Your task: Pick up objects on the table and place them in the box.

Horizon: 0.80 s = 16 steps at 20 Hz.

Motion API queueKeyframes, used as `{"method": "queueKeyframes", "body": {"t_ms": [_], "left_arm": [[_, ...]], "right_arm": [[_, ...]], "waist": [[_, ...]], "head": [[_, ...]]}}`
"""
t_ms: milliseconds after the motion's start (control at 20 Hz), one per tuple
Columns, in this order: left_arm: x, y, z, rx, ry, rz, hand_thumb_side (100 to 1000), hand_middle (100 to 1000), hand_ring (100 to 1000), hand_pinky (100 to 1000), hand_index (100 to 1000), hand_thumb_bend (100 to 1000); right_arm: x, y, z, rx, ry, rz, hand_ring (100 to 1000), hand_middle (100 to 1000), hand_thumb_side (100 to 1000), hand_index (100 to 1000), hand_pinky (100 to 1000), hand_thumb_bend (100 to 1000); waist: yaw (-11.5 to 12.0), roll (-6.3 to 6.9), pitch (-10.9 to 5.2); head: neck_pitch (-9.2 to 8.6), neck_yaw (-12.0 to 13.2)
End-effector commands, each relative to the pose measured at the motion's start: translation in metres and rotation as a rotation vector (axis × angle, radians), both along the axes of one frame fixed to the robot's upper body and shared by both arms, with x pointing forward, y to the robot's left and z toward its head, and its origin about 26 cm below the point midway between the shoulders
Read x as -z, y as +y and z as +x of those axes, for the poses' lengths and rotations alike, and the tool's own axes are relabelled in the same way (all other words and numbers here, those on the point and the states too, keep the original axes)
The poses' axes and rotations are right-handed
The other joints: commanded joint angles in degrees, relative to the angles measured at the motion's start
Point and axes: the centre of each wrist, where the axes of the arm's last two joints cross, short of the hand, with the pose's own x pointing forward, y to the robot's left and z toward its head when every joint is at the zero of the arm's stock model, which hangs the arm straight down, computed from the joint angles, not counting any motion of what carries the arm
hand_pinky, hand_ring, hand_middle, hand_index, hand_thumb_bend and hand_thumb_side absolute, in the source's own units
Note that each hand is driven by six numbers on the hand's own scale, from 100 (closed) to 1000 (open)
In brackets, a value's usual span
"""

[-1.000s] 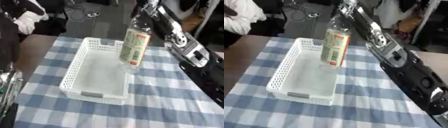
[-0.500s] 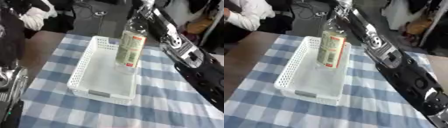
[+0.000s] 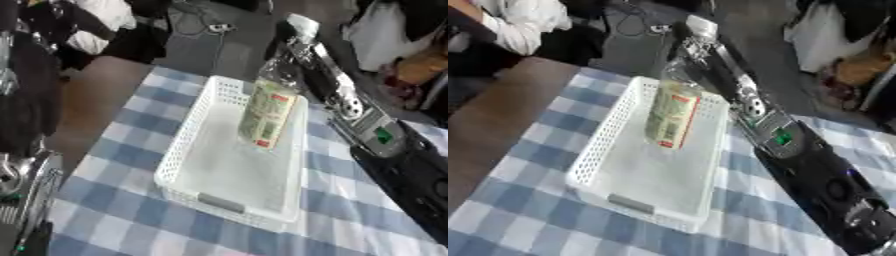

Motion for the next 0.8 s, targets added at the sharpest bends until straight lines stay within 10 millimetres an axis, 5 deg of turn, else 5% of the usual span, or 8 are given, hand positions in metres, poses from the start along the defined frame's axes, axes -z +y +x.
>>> {"method": "queueKeyframes", "body": {"t_ms": [50,100,150,200,250,500,650,800], "left_arm": [[-0.010,-0.003,-0.003,0.019,-0.037,0.002,970,797,456,514,749,260],[-0.010,-0.003,-0.003,0.020,-0.038,0.002,976,797,455,514,749,249],[-0.010,-0.003,-0.003,0.020,-0.039,0.002,969,797,455,514,749,260],[-0.010,-0.003,-0.003,0.019,-0.039,0.001,970,797,455,514,749,260],[-0.010,-0.002,-0.003,0.018,-0.038,0.001,969,797,455,513,748,260],[-0.010,-0.002,-0.003,0.014,-0.037,0.003,970,797,455,514,749,260],[-0.010,-0.001,-0.003,0.012,-0.037,0.003,970,797,455,514,749,260],[-0.011,-0.001,-0.003,0.009,-0.038,-0.002,971,797,455,514,749,259]], "right_arm": [[-0.014,-0.010,0.001,0.018,-0.072,-0.084,495,564,1000,818,385,100],[-0.013,-0.012,0.003,0.015,-0.073,-0.117,614,685,1000,918,620,100],[-0.011,-0.014,0.004,0.011,-0.071,-0.151,683,741,1000,961,736,100],[-0.010,-0.016,0.006,0.006,-0.069,-0.181,652,716,1000,942,677,100],[-0.009,-0.018,0.007,0.000,-0.069,-0.204,782,824,1000,1000,901,100],[-0.011,-0.024,0.009,-0.038,-0.098,-0.300,842,881,1000,1000,974,114],[-0.013,-0.027,0.010,-0.042,-0.114,-0.318,854,900,1000,1000,994,227],[-0.014,-0.029,0.010,-0.033,-0.126,-0.328,853,901,1000,1000,995,239]], "waist": [[0.1,0.24,-0.64],[0.1,0.21,-0.60],[0.1,0.18,-0.56],[0.0,0.18,-0.53],[0.0,0.16,-0.52],[-0.1,0.17,-0.46],[-0.2,0.15,-0.48],[-0.2,0.10,-0.51]], "head": [[-0.94,-0.9],[-0.96,-0.9],[-1.02,-0.8],[-1.05,-0.8],[-1.07,-0.7],[-1.05,-0.3],[-1.21,-0.4],[-1.22,-0.4]]}}
